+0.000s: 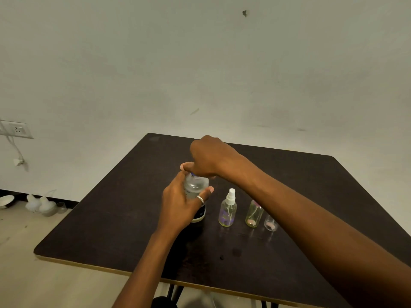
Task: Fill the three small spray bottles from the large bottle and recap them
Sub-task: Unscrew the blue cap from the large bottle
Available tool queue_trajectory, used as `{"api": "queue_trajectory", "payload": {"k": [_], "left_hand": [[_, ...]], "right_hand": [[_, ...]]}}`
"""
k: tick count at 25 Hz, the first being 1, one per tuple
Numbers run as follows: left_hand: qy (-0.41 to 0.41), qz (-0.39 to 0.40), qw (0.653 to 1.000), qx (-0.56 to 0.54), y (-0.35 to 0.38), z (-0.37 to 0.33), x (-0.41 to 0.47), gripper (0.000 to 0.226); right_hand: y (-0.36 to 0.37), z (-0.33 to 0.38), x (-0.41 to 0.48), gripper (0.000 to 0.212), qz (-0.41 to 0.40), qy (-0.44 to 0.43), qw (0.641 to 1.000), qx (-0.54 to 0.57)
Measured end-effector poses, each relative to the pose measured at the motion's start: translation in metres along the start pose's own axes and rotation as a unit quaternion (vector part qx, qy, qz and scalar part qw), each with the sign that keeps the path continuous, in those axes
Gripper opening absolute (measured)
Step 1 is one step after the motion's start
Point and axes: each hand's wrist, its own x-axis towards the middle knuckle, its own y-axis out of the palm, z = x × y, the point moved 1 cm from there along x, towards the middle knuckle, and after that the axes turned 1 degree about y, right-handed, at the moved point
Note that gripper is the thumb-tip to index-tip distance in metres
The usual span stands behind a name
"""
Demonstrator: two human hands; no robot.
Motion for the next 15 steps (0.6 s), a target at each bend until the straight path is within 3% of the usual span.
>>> {"api": "queue_trajectory", "payload": {"k": [3, 5, 9, 13, 15], "left_hand": [[-0.001, 0.003, 1.000, -0.009, 0.000, -0.002, -0.001, 0.051], [-0.007, 0.004, 1.000, -0.002, -0.001, -0.002, -0.001, 0.044], [-0.015, 0.004, 1.000, 0.010, -0.001, -0.003, 0.000, 0.046], [-0.014, 0.003, 1.000, 0.010, -0.001, -0.005, 0.000, 0.050], [-0.009, 0.002, 1.000, 0.007, -0.001, -0.005, 0.000, 0.051]], "right_hand": [[0.002, 0.005, 0.001, 0.031, 0.027, -0.052, 0.998, -0.033], [-0.001, 0.001, 0.002, 0.004, 0.052, -0.090, 0.995, -0.010], [-0.004, -0.009, 0.001, 0.024, 0.075, -0.124, 0.989, 0.022], [0.002, -0.010, 0.000, 0.047, 0.025, -0.042, 0.999, -0.006], [0.006, -0.009, 0.000, 0.047, 0.013, -0.037, 0.999, -0.020]]}}
